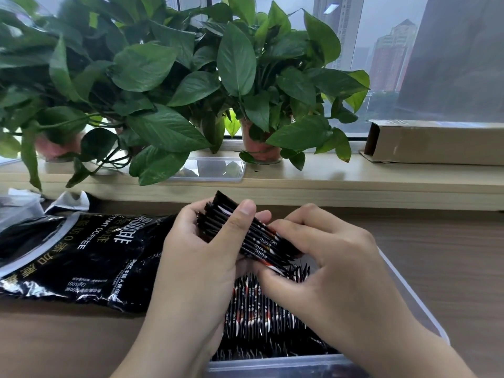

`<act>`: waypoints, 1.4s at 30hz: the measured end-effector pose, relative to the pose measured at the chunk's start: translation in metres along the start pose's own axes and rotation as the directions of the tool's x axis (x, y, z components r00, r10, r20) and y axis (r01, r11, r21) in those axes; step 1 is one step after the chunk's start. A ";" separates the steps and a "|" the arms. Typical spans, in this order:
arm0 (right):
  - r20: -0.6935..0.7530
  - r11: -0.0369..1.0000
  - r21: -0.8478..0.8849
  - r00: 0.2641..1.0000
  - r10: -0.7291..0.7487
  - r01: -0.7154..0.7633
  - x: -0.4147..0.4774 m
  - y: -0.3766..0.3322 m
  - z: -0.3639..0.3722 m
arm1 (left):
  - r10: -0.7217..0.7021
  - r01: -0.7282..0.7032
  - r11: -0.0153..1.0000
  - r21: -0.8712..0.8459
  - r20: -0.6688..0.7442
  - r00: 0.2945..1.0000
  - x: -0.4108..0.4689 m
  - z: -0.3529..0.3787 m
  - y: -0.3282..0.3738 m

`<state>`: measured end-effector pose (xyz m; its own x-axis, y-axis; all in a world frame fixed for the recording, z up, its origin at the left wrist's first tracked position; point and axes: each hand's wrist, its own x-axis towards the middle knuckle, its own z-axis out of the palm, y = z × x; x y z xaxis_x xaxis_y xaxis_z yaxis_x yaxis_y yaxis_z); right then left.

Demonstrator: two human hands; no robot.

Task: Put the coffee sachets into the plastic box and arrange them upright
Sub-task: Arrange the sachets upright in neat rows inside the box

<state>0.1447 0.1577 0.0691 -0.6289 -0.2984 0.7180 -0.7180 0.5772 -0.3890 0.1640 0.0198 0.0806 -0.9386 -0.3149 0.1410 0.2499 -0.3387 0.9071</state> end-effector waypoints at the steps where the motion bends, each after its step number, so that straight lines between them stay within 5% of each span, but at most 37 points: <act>1: -0.014 1.000 -0.007 1.000 0.003 -0.003 0.000 0.000 0.000 | -0.020 0.019 0.999 -0.032 -0.009 1.000 -0.001 0.002 0.000; 9: -0.124 1.000 0.012 0.992 0.009 -0.008 -0.001 -0.003 0.005 | -0.098 0.100 0.991 -0.092 0.024 0.995 -0.008 0.011 -0.005; 16: -0.011 0.999 0.026 1.000 -0.023 0.023 0.000 -0.003 0.005 | -0.057 0.056 0.998 -0.027 -0.035 0.998 -0.004 0.005 -0.006; 22: 0.241 0.998 0.027 0.969 0.053 -0.061 0.007 -0.002 -0.021 | -0.065 0.066 0.996 0.051 -0.026 0.998 0.005 -0.003 -0.002; 26: 0.058 0.975 0.034 0.974 0.219 -0.222 0.017 0.027 -0.065 | 0.030 -0.019 0.975 0.220 -0.046 0.998 0.019 -0.018 -0.008; 28: 0.056 0.951 0.009 0.949 0.309 -0.310 0.016 0.041 -0.080 | 0.026 -0.019 0.958 0.285 -0.021 0.999 0.023 -0.021 -0.012; 31: 0.284 0.933 -0.150 0.890 0.356 -0.326 0.011 0.052 -0.080 | -0.013 0.007 0.925 0.380 0.013 1.000 0.023 -0.021 -0.018; 37: 0.743 0.914 -0.393 0.550 0.381 -0.102 0.004 0.040 -0.054 | 0.026 -0.042 0.871 0.490 0.039 0.999 0.019 -0.021 -0.021; 42: 0.739 0.909 -0.406 0.551 0.387 -0.092 0.004 0.041 -0.048 | 0.025 -0.035 0.859 0.511 0.026 0.999 0.020 -0.021 -0.021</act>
<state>0.1276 0.2164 0.0835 -0.8449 -0.5033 -0.1811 -0.4732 0.8612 -0.1855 0.1455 0.0018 0.0558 -0.9380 -0.2998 0.1741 0.1260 0.1729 0.9768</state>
